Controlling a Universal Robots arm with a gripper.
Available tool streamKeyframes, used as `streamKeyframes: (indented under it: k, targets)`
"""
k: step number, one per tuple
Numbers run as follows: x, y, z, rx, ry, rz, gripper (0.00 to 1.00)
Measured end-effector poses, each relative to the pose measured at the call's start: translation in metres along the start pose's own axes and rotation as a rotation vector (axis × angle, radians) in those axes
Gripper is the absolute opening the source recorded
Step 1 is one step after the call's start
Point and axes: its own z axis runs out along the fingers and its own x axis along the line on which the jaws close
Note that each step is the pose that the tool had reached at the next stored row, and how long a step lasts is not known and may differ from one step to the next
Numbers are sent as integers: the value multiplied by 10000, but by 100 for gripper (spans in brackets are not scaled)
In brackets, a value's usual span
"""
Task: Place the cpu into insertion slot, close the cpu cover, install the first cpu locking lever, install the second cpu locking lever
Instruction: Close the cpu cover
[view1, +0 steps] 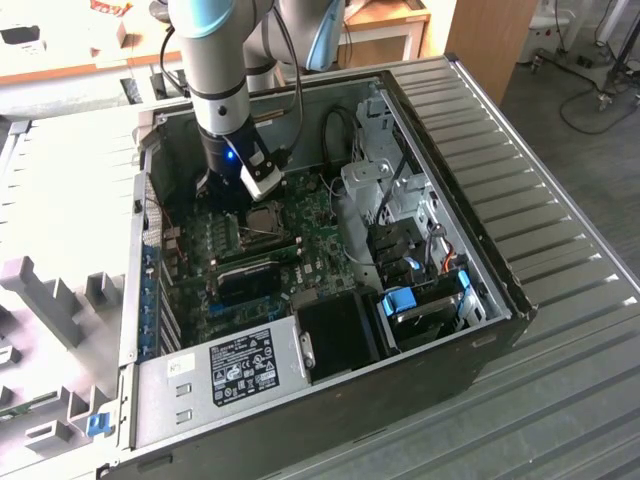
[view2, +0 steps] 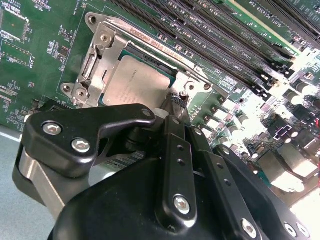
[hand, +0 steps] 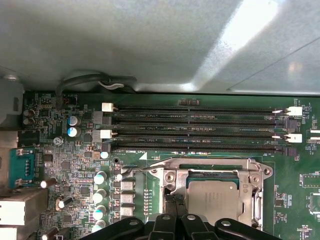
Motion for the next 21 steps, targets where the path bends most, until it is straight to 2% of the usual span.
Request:
streamKeyframes:
  k: [21]
  targets:
    - [0,0,9,0,0,0,10]
